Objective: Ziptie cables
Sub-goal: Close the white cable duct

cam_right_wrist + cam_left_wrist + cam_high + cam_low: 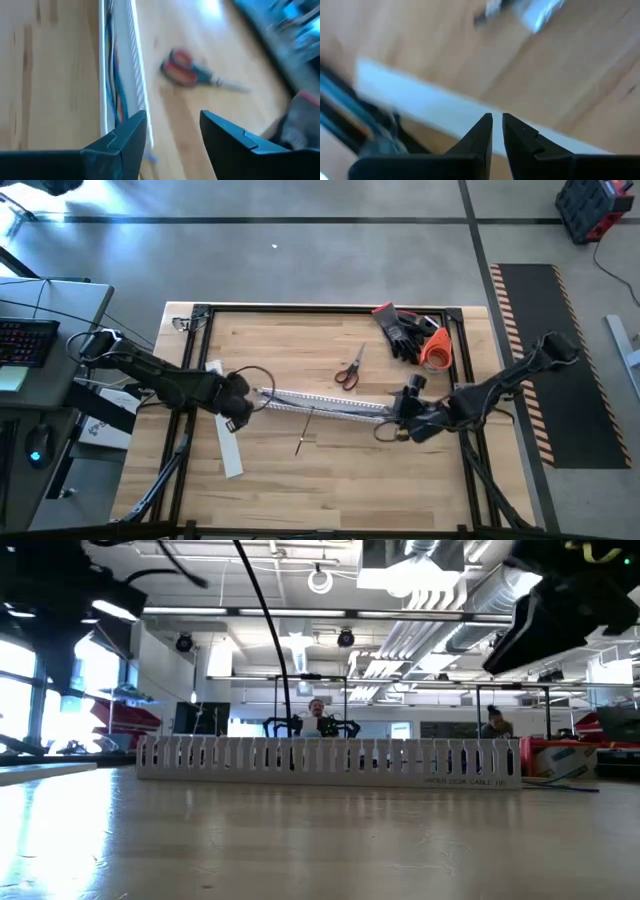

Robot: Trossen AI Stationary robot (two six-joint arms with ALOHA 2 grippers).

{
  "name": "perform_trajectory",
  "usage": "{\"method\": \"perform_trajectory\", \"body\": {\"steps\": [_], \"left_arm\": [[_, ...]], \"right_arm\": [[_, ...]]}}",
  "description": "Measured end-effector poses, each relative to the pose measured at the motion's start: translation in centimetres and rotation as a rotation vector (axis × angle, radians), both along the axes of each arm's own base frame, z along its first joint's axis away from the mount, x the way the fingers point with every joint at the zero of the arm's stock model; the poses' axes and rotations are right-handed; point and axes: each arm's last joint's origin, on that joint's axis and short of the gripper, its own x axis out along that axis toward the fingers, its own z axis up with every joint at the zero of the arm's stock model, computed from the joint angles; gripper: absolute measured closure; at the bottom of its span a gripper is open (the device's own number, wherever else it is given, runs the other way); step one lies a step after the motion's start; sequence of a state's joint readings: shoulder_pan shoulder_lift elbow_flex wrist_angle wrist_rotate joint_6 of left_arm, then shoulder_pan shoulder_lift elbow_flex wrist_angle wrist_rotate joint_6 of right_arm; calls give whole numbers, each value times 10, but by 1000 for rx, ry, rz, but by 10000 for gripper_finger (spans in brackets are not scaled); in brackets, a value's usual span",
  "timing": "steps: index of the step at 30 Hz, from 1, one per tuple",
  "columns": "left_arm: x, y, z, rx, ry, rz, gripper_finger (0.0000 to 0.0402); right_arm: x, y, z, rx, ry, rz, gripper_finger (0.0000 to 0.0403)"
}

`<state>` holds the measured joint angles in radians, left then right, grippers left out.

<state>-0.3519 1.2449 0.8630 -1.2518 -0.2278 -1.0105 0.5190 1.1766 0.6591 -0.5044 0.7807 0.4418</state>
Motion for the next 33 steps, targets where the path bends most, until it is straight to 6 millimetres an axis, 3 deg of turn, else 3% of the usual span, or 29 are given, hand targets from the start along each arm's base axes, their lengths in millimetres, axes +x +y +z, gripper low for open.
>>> {"method": "perform_trajectory", "body": {"steps": [6,11,17,21,24,27,33], "left_arm": [[-12,-16,-34,-147,22,265,373],[-15,-36,-56,-255,-3,340,373],[3,-72,-88,-365,-159,340,384],[29,-96,-100,-397,-428,285,397],[57,-103,-96,-252,-809,199,401],[86,-116,-60,-156,-1143,89,401],[99,-133,-27,-93,-1195,-100,401]], "right_arm": [[8,21,-15,24,-204,55,246],[15,40,-30,82,-312,126,253],[19,60,-43,128,-352,180,254],[23,67,-42,167,-405,206,254],[25,69,-38,185,-441,230,254],[27,70,-34,196,-476,241,254],[36,71,-37,349,-451,383,254]]}}
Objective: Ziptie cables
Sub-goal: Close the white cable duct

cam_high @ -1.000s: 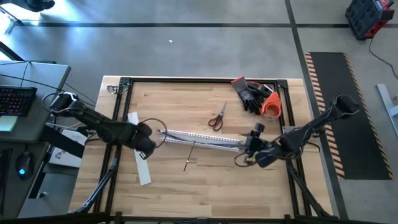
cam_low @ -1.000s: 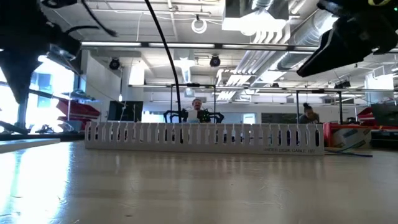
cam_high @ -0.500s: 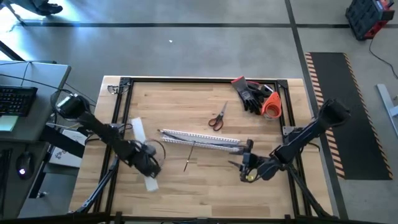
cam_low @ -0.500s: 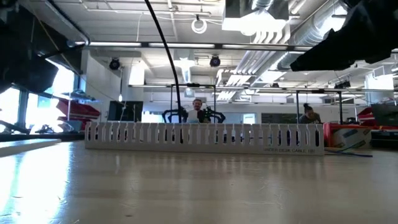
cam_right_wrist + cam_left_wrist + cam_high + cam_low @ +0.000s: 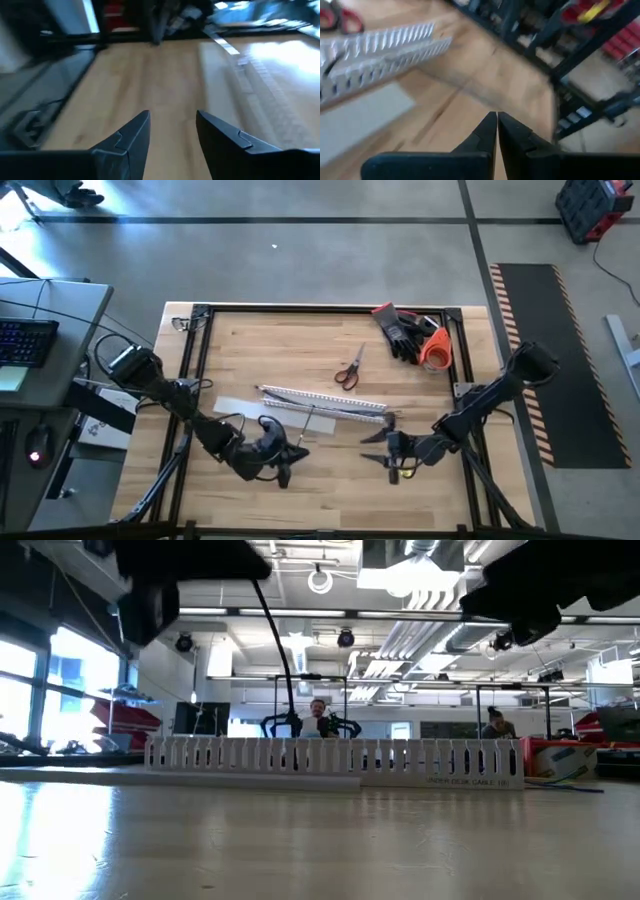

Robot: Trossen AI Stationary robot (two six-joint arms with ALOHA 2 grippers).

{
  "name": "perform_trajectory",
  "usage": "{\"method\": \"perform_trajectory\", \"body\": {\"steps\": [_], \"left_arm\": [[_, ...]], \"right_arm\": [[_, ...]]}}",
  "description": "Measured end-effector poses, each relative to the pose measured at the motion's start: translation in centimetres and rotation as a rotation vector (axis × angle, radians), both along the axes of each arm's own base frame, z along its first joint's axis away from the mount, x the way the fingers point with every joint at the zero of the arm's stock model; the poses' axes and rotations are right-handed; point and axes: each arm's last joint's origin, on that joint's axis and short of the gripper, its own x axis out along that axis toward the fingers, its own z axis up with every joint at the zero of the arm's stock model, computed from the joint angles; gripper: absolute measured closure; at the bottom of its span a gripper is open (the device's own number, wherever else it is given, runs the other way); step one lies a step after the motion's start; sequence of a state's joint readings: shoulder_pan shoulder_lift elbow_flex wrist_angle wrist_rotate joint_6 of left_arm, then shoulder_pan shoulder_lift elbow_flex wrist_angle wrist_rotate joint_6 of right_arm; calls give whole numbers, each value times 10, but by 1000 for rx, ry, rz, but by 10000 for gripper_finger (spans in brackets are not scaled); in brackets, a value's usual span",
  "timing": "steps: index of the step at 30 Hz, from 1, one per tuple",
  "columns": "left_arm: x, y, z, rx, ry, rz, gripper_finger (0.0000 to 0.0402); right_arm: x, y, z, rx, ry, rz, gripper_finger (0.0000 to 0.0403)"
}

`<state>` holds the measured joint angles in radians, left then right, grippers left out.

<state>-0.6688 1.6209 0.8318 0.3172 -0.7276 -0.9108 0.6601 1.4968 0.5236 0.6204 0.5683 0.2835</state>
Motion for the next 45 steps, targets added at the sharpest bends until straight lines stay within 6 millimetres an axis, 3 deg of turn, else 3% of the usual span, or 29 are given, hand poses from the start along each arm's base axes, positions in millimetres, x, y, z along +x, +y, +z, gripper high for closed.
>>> {"method": "perform_trajectory", "body": {"steps": [4,11,15,20,25,29,32,37,40,42,45], "left_arm": [[-9,-12,0,9,83,0,401],[-48,-17,-29,-51,306,190,401],[-61,-17,-45,-84,382,290,401],[-60,-22,-64,-103,440,299,402],[-55,-26,-74,-119,449,287,402],[-50,-33,-69,-138,408,212,401],[-47,-36,-60,-124,347,172,401],[-40,-37,-53,-43,300,163,401],[-38,-36,-52,-21,302,159,401],[-36,-33,-52,0,311,165,401],[-35,-27,-54,17,342,178,401]], "right_arm": [[22,6,-14,-32,47,110,251],[98,12,-39,-199,110,48,218],[137,-8,-50,-207,240,-97,215],[159,-37,-65,-103,360,-205,247],[156,-48,-72,-35,422,-138,310],[135,-27,-72,-50,581,-72,364],[113,-9,-65,-81,673,-142,394],[73,18,-45,-211,744,-143,389],[60,32,-26,-238,667,-151,376],[54,35,-18,-252,611,-173,368],[43,28,-24,-306,594,-227,350]]}}
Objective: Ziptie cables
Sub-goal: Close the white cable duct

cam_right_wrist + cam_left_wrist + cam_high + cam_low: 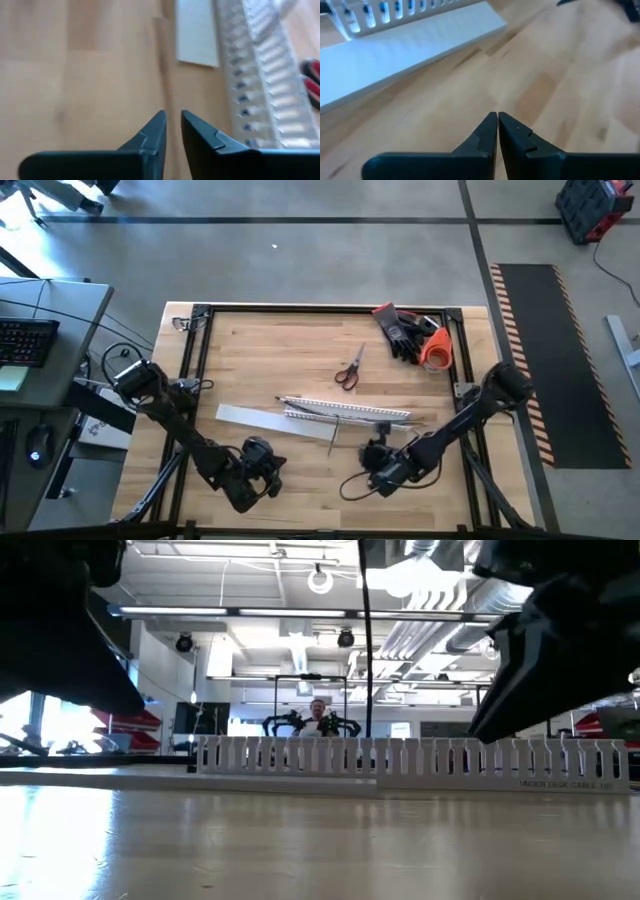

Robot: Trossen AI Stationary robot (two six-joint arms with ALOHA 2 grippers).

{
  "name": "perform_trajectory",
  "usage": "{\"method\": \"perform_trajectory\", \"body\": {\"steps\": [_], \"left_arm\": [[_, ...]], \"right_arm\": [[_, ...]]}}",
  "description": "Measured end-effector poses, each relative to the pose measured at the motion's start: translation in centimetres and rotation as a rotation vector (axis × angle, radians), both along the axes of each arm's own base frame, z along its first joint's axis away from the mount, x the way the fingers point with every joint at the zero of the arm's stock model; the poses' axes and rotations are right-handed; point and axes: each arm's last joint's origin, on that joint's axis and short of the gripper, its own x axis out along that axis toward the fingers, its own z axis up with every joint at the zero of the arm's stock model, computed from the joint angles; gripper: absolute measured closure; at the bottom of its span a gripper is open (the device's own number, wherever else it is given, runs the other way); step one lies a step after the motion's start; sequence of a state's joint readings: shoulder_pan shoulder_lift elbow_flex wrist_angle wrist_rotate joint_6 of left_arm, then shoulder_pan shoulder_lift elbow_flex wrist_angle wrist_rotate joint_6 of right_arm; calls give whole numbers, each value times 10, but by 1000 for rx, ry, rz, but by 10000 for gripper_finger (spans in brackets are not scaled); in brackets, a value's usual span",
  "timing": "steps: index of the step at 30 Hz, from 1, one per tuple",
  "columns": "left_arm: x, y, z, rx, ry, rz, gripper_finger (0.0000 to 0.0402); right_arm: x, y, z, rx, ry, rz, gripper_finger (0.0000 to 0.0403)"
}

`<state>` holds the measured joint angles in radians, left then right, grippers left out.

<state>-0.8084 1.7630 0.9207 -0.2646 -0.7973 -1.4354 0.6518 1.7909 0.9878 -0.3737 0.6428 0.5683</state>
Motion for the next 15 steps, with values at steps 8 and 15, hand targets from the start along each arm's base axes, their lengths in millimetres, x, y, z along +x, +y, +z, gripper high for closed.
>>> {"method": "perform_trajectory", "body": {"steps": [8,15], "left_arm": [[7,11,-3,26,80,-21,401],[9,21,-5,66,115,9,401]], "right_arm": [[10,-21,12,97,-54,-7,269],[20,-60,3,-11,42,-125,245]]}}
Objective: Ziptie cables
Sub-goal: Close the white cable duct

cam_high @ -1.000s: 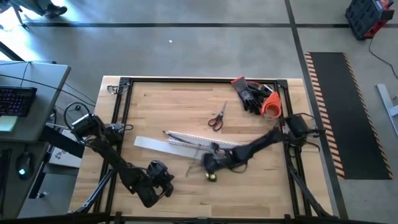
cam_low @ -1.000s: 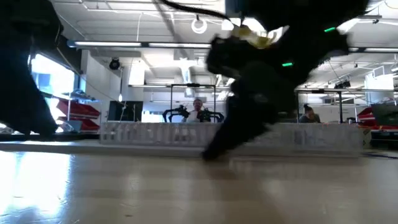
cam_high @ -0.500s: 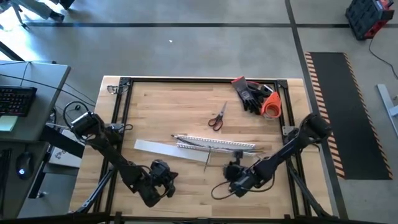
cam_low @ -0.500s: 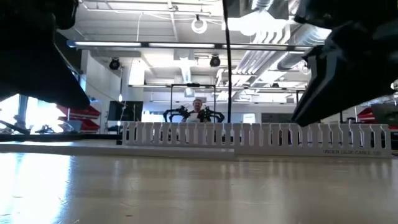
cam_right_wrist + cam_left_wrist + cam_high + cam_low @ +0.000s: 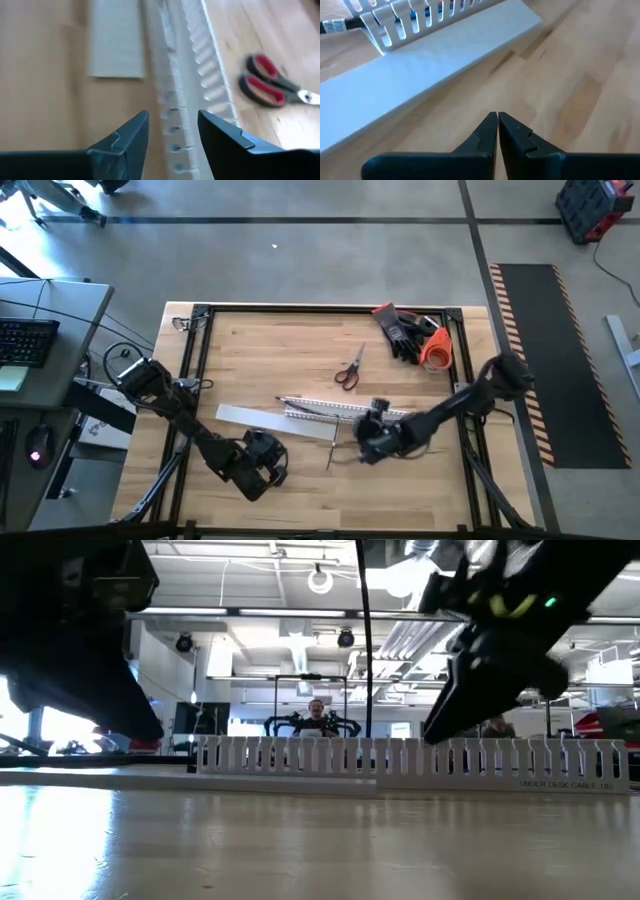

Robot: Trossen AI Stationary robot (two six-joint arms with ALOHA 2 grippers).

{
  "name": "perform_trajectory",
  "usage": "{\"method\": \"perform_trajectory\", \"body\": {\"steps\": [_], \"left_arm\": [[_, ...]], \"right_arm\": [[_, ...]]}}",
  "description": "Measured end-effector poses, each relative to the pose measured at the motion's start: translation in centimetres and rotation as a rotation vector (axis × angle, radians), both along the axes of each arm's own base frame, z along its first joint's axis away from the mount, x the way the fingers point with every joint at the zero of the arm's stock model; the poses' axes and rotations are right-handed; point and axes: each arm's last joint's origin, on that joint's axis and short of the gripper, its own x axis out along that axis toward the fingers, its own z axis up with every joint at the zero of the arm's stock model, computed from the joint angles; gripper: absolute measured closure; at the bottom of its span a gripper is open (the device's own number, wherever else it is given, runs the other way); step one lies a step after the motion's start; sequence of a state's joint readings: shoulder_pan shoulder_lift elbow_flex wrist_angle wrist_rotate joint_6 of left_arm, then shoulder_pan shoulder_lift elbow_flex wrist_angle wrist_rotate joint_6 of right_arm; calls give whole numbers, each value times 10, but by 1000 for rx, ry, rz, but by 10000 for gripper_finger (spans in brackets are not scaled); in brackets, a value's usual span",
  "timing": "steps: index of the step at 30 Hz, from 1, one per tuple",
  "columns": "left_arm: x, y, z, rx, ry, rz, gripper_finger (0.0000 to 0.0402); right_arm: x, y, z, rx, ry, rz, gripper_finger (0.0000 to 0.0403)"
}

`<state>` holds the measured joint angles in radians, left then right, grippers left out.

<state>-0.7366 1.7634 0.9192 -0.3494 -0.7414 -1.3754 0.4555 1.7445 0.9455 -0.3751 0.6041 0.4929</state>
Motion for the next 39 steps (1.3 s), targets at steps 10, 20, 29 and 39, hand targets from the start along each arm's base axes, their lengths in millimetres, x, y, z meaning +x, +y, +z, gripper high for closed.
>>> {"method": "perform_trajectory", "body": {"steps": [10,20,29,39], "left_arm": [[3,2,1,11,-9,1,401],[5,3,2,13,-35,14,401],[7,1,3,-3,-53,10,401],[-7,-6,9,-67,7,-40,401]], "right_arm": [[36,-36,-20,13,-6,84,340],[64,-75,-5,4,-173,180,387],[65,-79,-2,14,-178,234,237],[59,-28,21,172,-295,500,171]]}}
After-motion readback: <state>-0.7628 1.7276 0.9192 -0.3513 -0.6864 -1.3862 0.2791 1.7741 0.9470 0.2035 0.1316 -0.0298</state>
